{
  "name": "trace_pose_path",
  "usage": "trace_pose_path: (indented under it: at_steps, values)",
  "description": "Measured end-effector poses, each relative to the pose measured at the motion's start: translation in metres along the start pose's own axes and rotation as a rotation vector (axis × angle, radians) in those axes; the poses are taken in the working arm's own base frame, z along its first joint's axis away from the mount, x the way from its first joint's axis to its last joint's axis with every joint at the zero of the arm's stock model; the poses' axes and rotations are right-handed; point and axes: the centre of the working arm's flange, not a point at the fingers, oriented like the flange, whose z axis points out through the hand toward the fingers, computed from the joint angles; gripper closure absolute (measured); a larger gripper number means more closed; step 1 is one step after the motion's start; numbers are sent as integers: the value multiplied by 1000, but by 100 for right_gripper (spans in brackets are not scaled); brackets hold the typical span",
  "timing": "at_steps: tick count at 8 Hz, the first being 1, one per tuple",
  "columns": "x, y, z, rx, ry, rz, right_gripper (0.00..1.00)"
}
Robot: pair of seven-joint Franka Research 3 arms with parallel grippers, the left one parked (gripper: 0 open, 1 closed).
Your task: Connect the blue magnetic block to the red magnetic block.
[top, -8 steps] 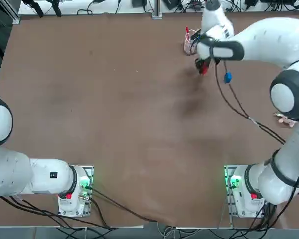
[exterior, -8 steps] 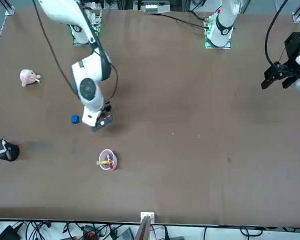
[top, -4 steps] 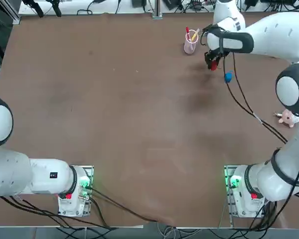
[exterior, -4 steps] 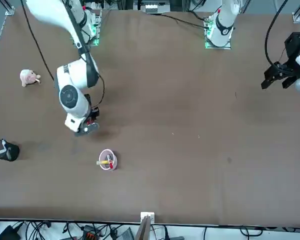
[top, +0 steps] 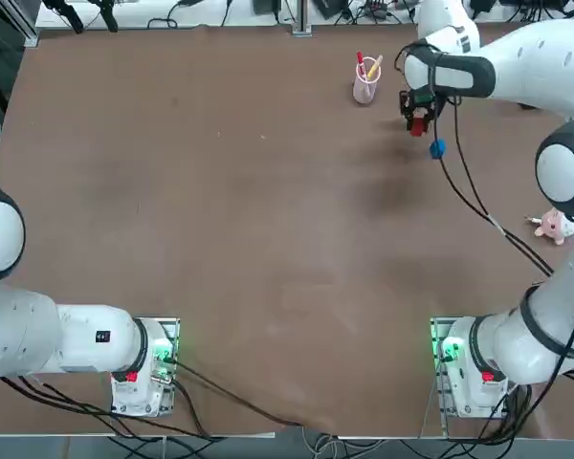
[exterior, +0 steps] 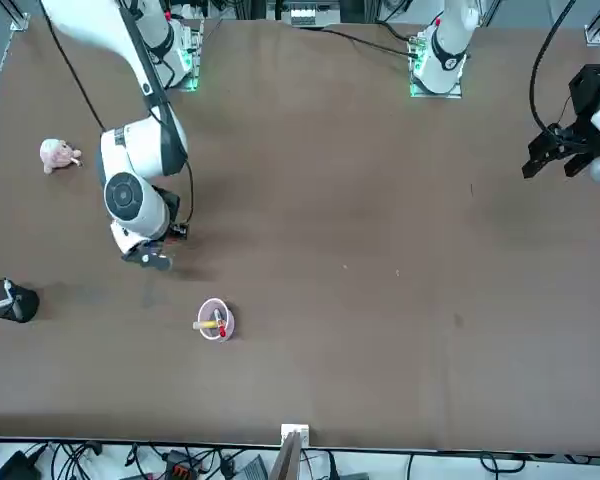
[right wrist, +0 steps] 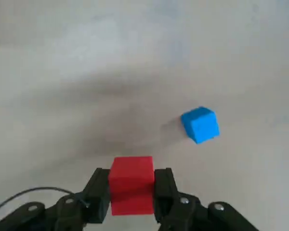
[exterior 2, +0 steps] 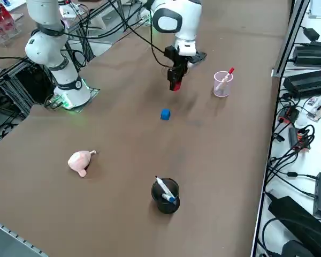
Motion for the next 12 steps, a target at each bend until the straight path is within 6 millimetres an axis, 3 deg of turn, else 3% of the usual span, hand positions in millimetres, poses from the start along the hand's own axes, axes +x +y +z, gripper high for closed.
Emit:
trace_pose_path:
  at_steps: [3,7,12]
  values:
    - [7,11,5,19,-38,385,52]
    - [20,18,30,124,-24,847,52]
    - [22,39,66,217,-10,1099,52]
